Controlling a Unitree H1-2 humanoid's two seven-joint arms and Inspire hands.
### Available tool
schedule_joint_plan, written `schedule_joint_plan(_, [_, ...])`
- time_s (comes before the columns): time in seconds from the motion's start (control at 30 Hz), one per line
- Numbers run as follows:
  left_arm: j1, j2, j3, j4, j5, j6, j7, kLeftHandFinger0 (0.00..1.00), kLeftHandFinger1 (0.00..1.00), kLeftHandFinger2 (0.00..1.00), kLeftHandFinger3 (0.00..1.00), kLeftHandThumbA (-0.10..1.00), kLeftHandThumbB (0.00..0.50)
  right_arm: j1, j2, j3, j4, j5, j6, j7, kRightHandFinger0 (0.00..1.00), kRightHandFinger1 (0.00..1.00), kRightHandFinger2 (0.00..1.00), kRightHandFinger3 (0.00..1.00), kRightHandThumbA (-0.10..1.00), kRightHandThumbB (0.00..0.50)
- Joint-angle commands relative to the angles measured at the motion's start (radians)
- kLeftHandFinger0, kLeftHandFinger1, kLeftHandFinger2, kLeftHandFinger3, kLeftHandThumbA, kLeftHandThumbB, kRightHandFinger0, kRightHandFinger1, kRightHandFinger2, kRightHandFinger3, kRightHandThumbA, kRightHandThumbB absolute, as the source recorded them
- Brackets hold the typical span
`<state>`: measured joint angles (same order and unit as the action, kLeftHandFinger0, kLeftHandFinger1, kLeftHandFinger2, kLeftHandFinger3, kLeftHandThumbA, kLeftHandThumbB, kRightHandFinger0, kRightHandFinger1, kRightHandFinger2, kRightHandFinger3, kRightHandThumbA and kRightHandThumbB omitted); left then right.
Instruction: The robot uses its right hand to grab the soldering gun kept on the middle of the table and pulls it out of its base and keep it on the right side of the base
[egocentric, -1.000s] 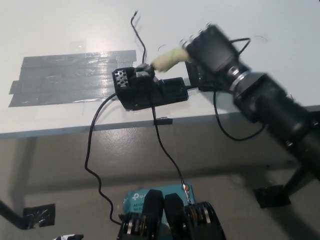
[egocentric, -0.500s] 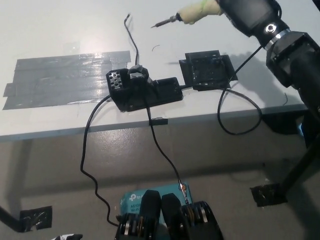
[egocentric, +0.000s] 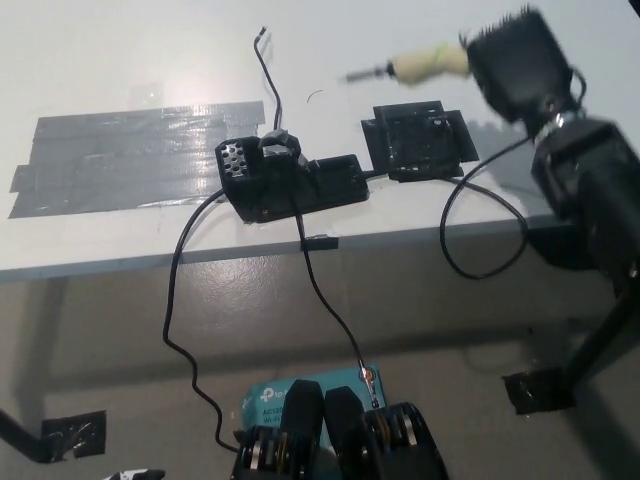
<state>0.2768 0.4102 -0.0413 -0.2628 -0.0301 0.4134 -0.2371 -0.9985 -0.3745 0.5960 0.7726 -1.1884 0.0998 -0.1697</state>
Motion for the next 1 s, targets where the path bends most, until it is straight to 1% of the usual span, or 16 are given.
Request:
schedule_joint_plan(0.0, [-0.001, 0.031, 0.003, -0.021, 0.013, -0.009, -0.019, 0.28, 0.33, 0.4, 0.75, 0.74, 0.25, -0.012, 0.012, -0.057, -0.081, 0.046, 0.198, 0.267, 0.0, 0.07, 0.24, 0.22, -0.04, 0.031])
schedule_joint_plan(0.03, [-0.005, 0.032, 0.001, -0.018, 0.014, -0.013, -0.02, 0.28, 0.33, 0.4, 0.76, 0.74, 0.259, 0.012, 0.022, -0.058, -0.083, 0.04, 0.219, 0.268, 0.0, 0.09, 0.29, 0.39, -0.03, 0.032])
schedule_joint_plan(0.17, [-0.004, 0.03, 0.001, -0.022, 0.014, -0.012, -0.02, 0.26, 0.32, 0.39, 0.77, 0.74, 0.255, 0.035, 0.028, -0.059, -0.095, 0.037, 0.224, 0.306, 0.0, 0.1, 0.28, 0.54, 0.0, 0.0])
schedule_joint_plan(0.23, [-0.004, 0.033, -0.001, -0.022, 0.014, -0.017, -0.024, 0.26, 0.32, 0.39, 0.78, 0.75, 0.256, 0.045, 0.03, -0.059, -0.114, 0.033, 0.229, 0.324, 0.0, 0.04, 0.25, 0.54, 0.05, 0.0])
schedule_joint_plan(0.3, [-0.005, 0.031, 0.0, -0.02, 0.014, -0.011, -0.023, 0.26, 0.32, 0.39, 0.77, 0.74, 0.248, 0.052, 0.035, -0.062, -0.125, 0.041, 0.237, 0.356, 0.0, 0.0, 0.22, 0.7, -0.04, 0.051])
schedule_joint_plan(0.43, [-0.007, 0.036, -0.004, -0.028, 0.019, -0.007, -0.026, 0.27, 0.33, 0.4, 0.77, 0.74, 0.247, 0.054, 0.041, -0.077, -0.126, 0.064, 0.253, 0.386, 0.0, 0.01, 0.25, 0.75, -0.09, 0.043])
schedule_joint_plan(0.47, [-0.007, 0.036, -0.005, -0.026, 0.022, -0.013, -0.025, 0.27, 0.33, 0.41, 0.77, 0.75, 0.255, 0.055, 0.042, -0.095, -0.132, 0.096, 0.25, 0.422, 0.34, 0.53, 0.68, 1.0, -0.1, 0.034])
schedule_joint_plan(0.5, [-0.005, 0.037, -0.006, -0.024, 0.024, -0.018, -0.025, 0.27, 0.33, 0.41, 0.78, 0.75, 0.255, 0.052, 0.041, -0.089, -0.131, 0.09, 0.256, 0.454, 0.5, 0.75, 0.8, 1.0, -0.1, 0.021])
schedule_joint_plan(0.53, [-0.004, 0.038, -0.006, -0.024, 0.024, -0.018, -0.025, 0.27, 0.33, 0.41, 0.78, 0.75, 0.255, 0.054, 0.042, -0.089, -0.133, 0.09, 0.257, 0.457, 0.51, 0.77, 0.77, 1.0, -0.1, 0.016])
schedule_joint_plan(0.57, [-0.003, 0.037, -0.007, -0.02, 0.025, -0.02, -0.025, 0.26, 0.34, 0.41, 0.78, 0.74, 0.248, 0.054, 0.031, -0.076, -0.139, 0.085, 0.246, 0.492, 0.87, 1.0, 1.0, 1.0, 0.15, 0.1])
schedule_joint_plan(0.6, [-0.002, 0.037, -0.007, -0.02, 0.026, -0.018, -0.024, 0.26, 0.34, 0.43, 0.78, 0.74, 0.248, 0.051, 0.023, -0.062, -0.139, 0.074, 0.244, 0.516, 1.0, 1.0, 1.0, 1.0, 0.38, 0.173])
schedule_joint_plan(0.67, [0.003, 0.035, -0.007, -0.023, 0.025, -0.008, -0.023, 0.29, 0.36, 0.45, 0.78, 0.73, 0.247, 0.052, 0.015, -0.056, -0.152, 0.077, 0.246, 0.563, 1.0, 1.0, 1.0, 1.0, 0.71, 0.297])
schedule_joint_plan(0.73, [0.008, 0.036, -0.006, -0.022, 0.024, -0.013, -0.023, 0.29, 0.36, 0.45, 0.78, 0.72, 0.242, 0.049, 0.013, -0.057, -0.162, 0.091, 0.245, 0.599, 1.0, 1.0, 1.0, 1.0, 0.78, 0.41])
schedule_joint_plan(0.77, [0.009, 0.036, -0.005, -0.022, 0.024, -0.013, -0.023, 0.29, 0.37, 0.45, 0.78, 0.72, 0.242, 0.049, 0.013, -0.056, -0.163, 0.091, 0.245, 0.601, 1.0, 1.0, 1.0, 1.0, 0.78, 0.411])
schedule_joint_plan(0.8, [0.006, 0.038, -0.01, -0.018, 0.027, -0.013, -0.027, 0.28, 0.35, 0.44, 0.77, 0.74, 0.272, 0.045, 0.001, -0.05, -0.191, 0.095, 0.219, 0.628, 1.0, 1.0, 1.0, 1.0, 0.91, 0.499])
schedule_joint_plan(0.97, [0.012, 0.036, -0.011, -0.012, 0.031, -0.021, -0.026, 0.26, 0.33, 0.42, 0.76, 0.75, 0.262, 0.041, -0.001, -0.051, -0.239, 0.126, 0.182, 0.651, 1.0, 1.0, 1.0, 1.0, 0.97, 0.5])
